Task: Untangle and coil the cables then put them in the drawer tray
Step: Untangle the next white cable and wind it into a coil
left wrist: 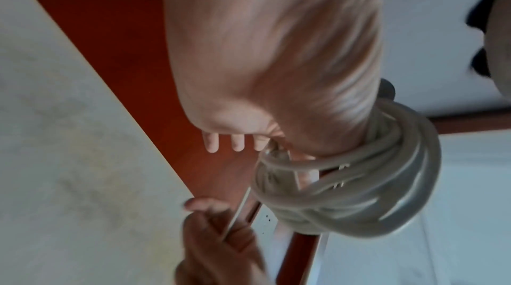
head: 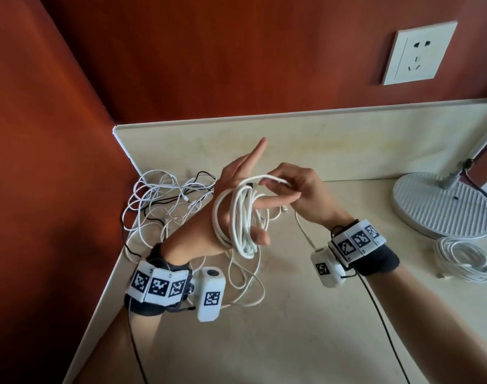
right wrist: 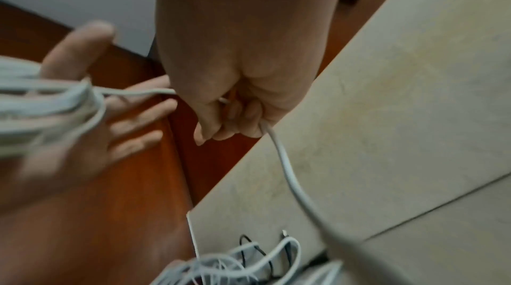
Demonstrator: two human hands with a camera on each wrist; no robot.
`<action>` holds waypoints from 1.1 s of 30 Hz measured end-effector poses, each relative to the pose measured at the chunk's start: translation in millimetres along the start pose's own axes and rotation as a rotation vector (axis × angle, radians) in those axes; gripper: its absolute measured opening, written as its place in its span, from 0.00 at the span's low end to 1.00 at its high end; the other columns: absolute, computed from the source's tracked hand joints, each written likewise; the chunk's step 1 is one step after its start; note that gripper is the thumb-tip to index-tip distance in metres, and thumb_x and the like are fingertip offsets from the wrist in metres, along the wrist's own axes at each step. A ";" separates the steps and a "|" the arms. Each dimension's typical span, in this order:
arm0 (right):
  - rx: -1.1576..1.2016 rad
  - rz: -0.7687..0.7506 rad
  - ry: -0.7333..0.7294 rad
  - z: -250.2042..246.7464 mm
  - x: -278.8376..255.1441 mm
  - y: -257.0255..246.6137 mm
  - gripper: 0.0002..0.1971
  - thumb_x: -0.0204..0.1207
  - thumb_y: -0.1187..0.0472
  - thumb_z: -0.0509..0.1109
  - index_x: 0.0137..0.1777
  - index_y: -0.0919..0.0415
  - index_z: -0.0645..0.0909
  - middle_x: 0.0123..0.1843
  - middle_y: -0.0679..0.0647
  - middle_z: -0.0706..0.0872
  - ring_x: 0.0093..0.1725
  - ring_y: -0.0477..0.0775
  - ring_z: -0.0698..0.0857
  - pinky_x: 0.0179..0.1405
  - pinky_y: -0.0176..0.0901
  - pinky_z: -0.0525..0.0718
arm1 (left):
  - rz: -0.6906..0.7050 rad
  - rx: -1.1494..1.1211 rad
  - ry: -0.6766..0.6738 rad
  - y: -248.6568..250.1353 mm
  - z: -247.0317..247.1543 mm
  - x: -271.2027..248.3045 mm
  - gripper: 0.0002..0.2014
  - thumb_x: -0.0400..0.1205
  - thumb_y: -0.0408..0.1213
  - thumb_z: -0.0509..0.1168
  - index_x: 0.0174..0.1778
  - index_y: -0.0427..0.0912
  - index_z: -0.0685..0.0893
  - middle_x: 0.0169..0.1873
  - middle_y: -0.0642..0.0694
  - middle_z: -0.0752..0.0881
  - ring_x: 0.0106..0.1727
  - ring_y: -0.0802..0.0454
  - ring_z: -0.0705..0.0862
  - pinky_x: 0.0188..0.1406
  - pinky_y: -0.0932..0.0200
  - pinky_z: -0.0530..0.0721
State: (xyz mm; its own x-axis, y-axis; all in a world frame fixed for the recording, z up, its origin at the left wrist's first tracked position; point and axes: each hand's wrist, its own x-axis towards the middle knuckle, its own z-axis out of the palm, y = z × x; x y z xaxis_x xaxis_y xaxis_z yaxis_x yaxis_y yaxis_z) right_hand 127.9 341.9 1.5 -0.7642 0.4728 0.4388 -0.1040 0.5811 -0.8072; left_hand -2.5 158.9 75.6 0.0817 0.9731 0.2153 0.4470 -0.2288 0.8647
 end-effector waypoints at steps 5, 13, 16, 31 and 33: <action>-0.213 -0.111 -0.173 33.3 -12.1 4.4 0.10 0.85 0.64 0.63 0.60 0.66 0.83 0.52 0.60 0.88 0.47 0.65 0.87 0.46 0.63 0.85 | 0.126 0.075 0.085 -18.9 -2.8 14.4 0.44 0.78 0.76 0.57 0.86 0.54 0.67 0.89 0.44 0.62 0.81 0.43 0.74 0.86 0.47 0.67; -0.191 -0.044 -0.058 38.7 -23.5 -11.8 0.09 0.94 0.59 0.58 0.60 0.59 0.80 0.39 0.54 0.80 0.36 0.60 0.79 0.39 0.57 0.79 | 0.133 0.238 0.426 -41.7 -29.5 23.9 0.47 0.87 0.70 0.46 0.84 0.29 0.69 0.78 0.83 0.66 0.74 0.76 0.72 0.79 0.70 0.63; -0.228 0.000 -0.013 37.5 -26.7 -12.0 0.09 0.94 0.59 0.59 0.58 0.55 0.82 0.34 0.53 0.79 0.31 0.57 0.76 0.35 0.55 0.77 | 0.114 0.189 0.498 -61.0 -40.0 28.4 0.45 0.90 0.62 0.50 0.83 0.18 0.61 0.73 0.81 0.74 0.59 0.84 0.78 0.71 0.75 0.68; -0.493 0.018 -0.016 47.5 -22.3 -40.3 0.15 0.88 0.45 0.66 0.47 0.55 0.86 0.28 0.47 0.79 0.30 0.57 0.75 0.31 0.52 0.80 | -0.340 0.489 0.797 -156.2 -34.6 49.6 0.61 0.65 0.88 0.55 0.90 0.57 0.50 0.53 0.73 0.89 0.83 0.56 0.69 0.82 0.38 0.64; -0.503 0.024 -0.027 46.6 -22.7 -42.4 0.14 0.89 0.47 0.66 0.48 0.55 0.86 0.30 0.48 0.81 0.32 0.58 0.78 0.32 0.53 0.80 | -0.327 0.616 0.787 -150.5 -30.7 47.1 0.52 0.71 0.82 0.60 0.88 0.67 0.50 0.65 0.61 0.89 0.85 0.53 0.63 0.80 0.34 0.62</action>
State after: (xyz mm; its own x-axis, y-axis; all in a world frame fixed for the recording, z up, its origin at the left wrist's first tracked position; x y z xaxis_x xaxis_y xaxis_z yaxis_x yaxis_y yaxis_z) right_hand 120.0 275.6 7.4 -0.7796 0.4761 0.4069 0.2278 0.8208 -0.5239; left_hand -93.3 238.4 -30.5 -0.6274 0.6438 0.4382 0.7370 0.3092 0.6010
